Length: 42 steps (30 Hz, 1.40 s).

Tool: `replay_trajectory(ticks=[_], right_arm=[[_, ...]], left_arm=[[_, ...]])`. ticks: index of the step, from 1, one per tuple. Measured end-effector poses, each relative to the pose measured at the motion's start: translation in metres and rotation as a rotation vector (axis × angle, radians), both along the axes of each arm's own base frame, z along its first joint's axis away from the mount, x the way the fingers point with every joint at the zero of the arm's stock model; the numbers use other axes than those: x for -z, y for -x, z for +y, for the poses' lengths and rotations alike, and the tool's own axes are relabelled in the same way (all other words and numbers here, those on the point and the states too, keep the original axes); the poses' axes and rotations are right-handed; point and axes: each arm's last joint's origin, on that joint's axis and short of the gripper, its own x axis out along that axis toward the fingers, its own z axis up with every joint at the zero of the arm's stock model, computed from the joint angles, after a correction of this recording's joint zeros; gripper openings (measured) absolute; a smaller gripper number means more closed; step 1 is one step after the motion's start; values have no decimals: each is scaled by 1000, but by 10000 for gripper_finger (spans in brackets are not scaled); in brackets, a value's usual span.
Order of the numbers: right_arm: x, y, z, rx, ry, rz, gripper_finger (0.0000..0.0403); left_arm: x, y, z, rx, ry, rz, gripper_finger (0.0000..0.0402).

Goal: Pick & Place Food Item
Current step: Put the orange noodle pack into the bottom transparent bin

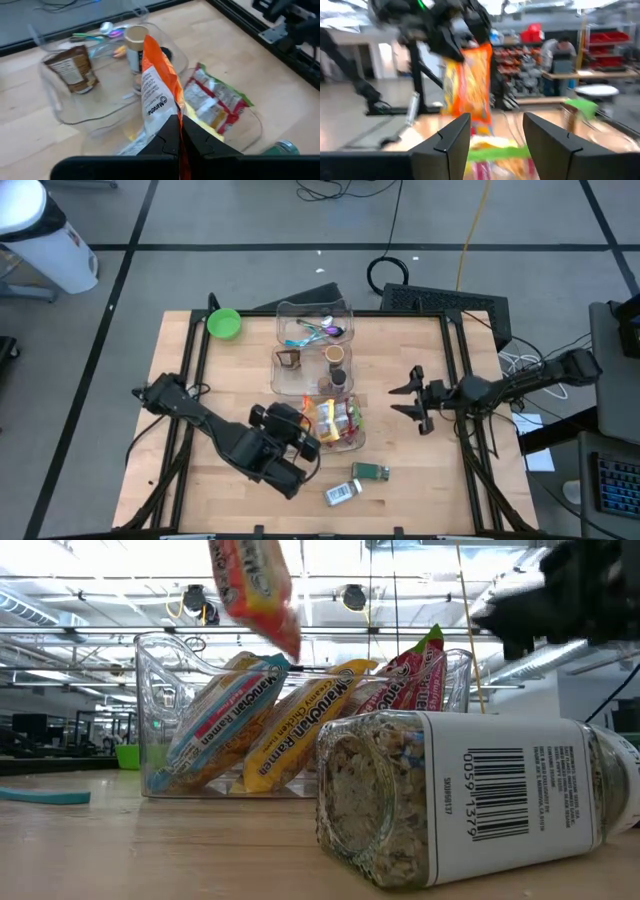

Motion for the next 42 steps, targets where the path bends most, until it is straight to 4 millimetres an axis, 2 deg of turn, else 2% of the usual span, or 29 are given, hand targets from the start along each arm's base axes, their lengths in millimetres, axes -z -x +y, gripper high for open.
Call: replay_trajectory(ticks=[4, 6, 9, 13, 18, 24, 30, 35, 40, 42], right_arm=[[13, -3, 1, 63, 40, 165, 173], [7, -7, 2, 71, 63, 213, 173], [-4, -10, 3, 70, 70, 198, 173], [-6, -11, 3, 73, 100, 190, 173], [-8, -11, 2, 82, 121, 176, 173], [-11, -11, 2, 90, 137, 150, 173], [-13, -12, -3, 181, 163, 139, 173], [-13, -12, -6, 204, 161, 141, 173], [-13, -12, -7, 208, 158, 142, 172], [-13, -12, -7, 208, 158, 143, 171]], left_arm=[[1, 6, 4, -44, 41, 56, 0], [2, 5, 6, -35, 64, 89, 0], [0, 2, 11, -44, 90, 100, 0], [-1, -1, 20, -39, 78, 124, 0], [-11, 1, 33, -8, 30, 136, 0], [-22, 1, 52, -10, -2, 140, 0], [-36, 4, 78, 36, -49, 204, 0], [-58, 18, 98, 49, -93, 189, 0], [-90, 51, 106, 40, -132, 74, 0], [-95, 64, 104, 40, -150, 38, 0]])
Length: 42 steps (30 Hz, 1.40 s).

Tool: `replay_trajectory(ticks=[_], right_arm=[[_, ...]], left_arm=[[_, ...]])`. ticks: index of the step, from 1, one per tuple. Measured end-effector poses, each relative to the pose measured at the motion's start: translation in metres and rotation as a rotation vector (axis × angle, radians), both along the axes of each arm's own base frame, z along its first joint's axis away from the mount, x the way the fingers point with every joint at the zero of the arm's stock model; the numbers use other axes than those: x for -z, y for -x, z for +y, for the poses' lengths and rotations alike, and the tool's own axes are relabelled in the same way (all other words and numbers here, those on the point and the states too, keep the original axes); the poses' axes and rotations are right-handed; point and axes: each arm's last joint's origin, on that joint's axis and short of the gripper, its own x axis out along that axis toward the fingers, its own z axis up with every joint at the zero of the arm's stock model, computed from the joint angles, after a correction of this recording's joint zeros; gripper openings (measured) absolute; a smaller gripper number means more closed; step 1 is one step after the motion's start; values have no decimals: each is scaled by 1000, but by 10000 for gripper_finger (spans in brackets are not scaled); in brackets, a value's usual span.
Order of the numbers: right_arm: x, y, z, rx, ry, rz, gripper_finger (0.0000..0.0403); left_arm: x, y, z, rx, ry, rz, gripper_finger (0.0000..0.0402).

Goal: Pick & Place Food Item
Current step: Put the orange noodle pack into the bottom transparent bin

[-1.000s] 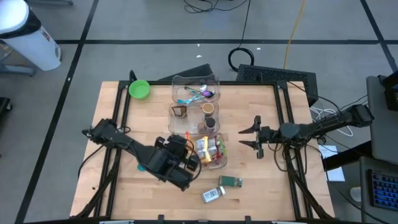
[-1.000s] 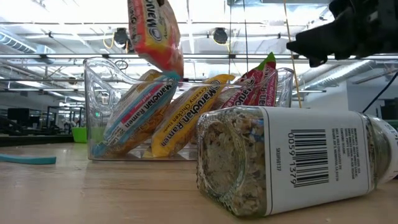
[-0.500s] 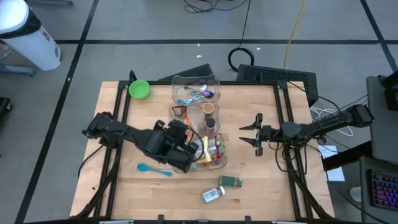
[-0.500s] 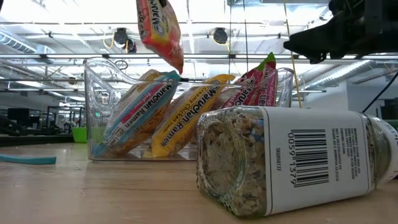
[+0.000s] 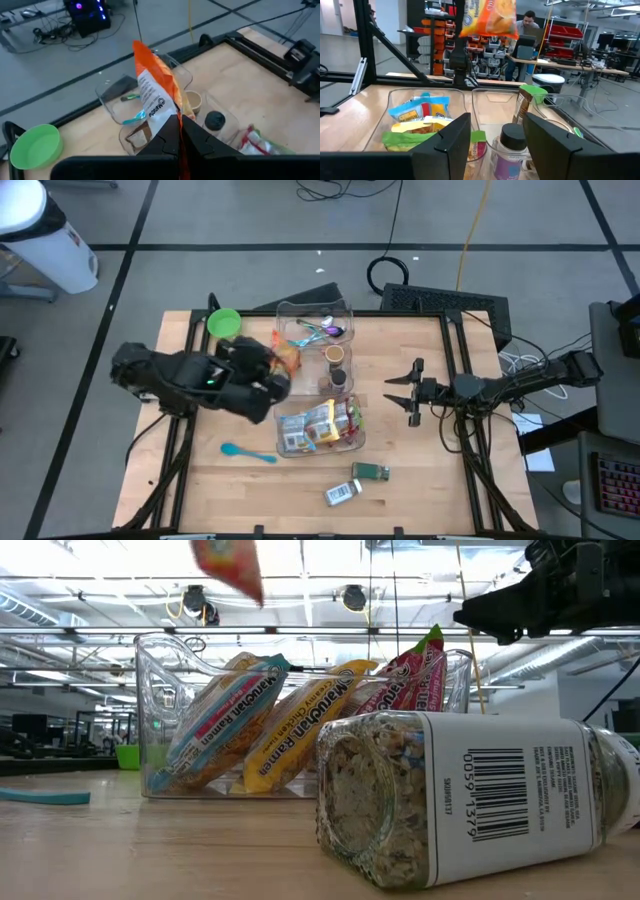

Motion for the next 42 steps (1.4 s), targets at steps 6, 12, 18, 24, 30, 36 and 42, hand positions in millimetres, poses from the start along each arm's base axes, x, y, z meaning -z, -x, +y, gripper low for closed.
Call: replay_trajectory(ticks=[6, 12, 18, 24, 30, 36, 42], right_arm=[[0, 0, 0, 0, 0, 3, 171], [0, 0, 0, -1, -18, 1, 171], [1, 0, 0, -1, -18, 6, 171], [2, 0, 0, -1, -20, 17, 171], [3, 0, 0, -1, -29, 25, 169], [3, 0, 0, -2, -28, 25, 167], [2, 0, 1, -36, -44, 15, 166]], left_arm=[[23, 20, -3, -26, 58, 19, 0], [55, 18, -10, -115, 175, 49, 0], [75, -1, -23, -157, 251, 57, 0], [91, -17, -33, -162, 309, 70, 0], [108, -31, -40, -186, 342, 99, 0], [127, -44, -44, -202, 371, 164, 0], [146, -58, -43, -210, 383, 258, 0]])
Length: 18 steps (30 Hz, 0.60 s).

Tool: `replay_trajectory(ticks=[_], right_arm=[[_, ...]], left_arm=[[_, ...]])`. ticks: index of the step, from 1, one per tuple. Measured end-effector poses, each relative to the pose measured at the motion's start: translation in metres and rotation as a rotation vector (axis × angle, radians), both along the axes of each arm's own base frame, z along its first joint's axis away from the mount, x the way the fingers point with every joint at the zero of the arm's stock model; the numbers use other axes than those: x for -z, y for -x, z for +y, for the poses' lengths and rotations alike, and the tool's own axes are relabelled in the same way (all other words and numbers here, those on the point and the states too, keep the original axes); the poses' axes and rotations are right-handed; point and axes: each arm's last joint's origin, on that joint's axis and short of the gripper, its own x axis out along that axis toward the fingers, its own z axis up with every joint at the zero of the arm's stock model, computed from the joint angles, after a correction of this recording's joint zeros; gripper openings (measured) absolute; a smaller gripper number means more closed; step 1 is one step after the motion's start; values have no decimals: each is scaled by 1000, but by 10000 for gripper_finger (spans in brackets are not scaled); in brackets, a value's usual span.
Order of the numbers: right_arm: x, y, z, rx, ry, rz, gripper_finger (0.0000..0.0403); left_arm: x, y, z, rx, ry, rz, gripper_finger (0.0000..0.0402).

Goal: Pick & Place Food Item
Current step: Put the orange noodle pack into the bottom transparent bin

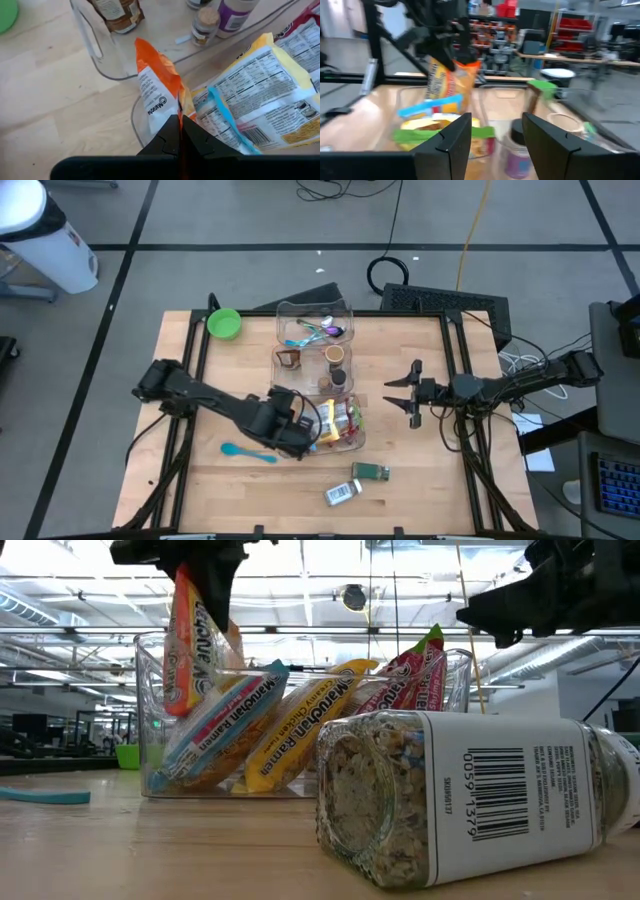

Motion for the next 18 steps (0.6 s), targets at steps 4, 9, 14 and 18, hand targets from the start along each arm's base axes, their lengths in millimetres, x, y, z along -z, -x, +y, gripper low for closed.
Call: replay_trajectory(ticks=[4, 9, 14, 18], right_arm=[[1, -1, 2, -54, -21, 4, 166], [4, -4, 2, -47, -18, 27, 166], [5, -6, 2, -46, -11, 22, 166], [6, -6, 2, -46, -10, 32, 166]], left_arm=[[3, -6, 2, 18, 13, -1, 0], [2, -18, 7, 73, 38, -70, 0], [9, -38, 12, 163, 76, -112, 0], [25, -44, 17, 147, 117, -40, 0]])
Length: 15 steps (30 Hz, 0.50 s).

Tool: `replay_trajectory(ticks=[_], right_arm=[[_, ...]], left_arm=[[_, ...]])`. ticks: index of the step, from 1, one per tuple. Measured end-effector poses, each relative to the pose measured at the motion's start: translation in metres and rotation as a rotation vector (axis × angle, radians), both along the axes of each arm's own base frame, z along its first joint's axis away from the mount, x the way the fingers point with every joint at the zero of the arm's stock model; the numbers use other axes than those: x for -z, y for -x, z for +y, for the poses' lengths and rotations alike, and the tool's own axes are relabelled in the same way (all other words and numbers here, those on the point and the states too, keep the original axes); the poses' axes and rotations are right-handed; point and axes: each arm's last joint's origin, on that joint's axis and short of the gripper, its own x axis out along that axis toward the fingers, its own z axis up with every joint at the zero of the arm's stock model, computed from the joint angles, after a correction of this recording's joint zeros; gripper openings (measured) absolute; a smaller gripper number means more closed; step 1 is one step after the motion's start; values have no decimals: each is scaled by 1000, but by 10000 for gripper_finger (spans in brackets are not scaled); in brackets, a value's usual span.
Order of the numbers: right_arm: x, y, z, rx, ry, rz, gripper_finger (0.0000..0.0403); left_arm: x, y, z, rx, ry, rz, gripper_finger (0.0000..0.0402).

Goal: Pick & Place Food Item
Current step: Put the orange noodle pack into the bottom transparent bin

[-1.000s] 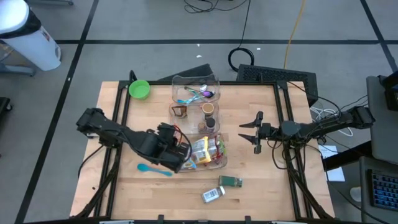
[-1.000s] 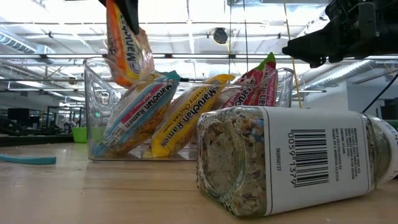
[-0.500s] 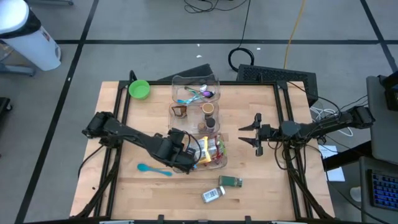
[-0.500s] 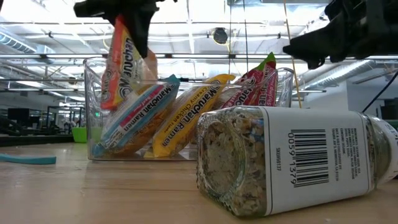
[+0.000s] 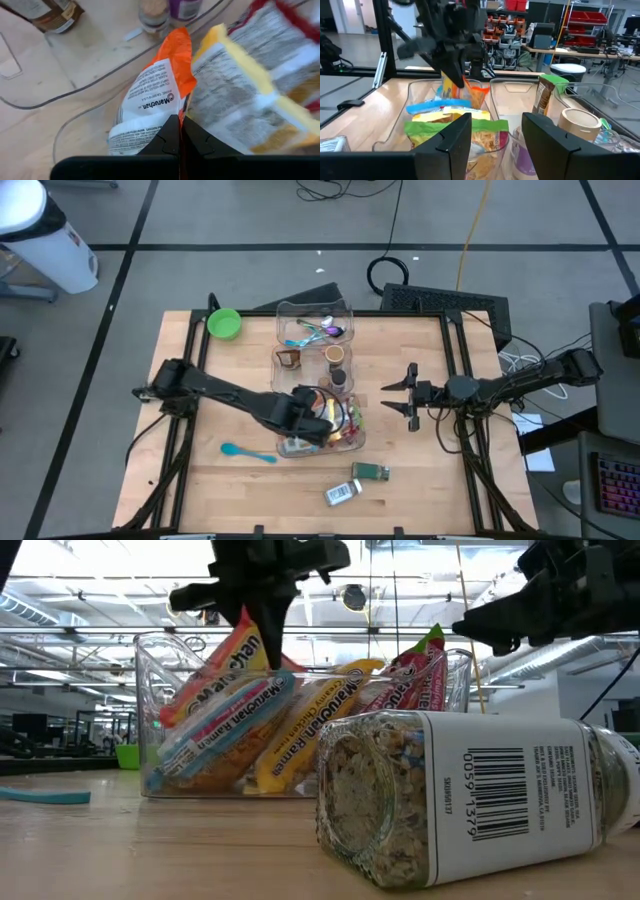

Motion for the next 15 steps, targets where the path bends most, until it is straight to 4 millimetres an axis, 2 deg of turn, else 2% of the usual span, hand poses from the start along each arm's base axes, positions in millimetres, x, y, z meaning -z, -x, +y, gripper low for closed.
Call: replay_trajectory(ticks=[4, 10, 15], right_arm=[[1, 0, 0, 1, -4, 14, 166], [2, 0, 0, 2, -2, 18, 166], [2, 0, 0, 2, -7, 18, 166]], left_arm=[[11, 0, -2, -21, 6, 63, 0], [12, 3, -5, -18, 16, 93, 2], [11, 1, -3, 28, 11, 94, 21]])
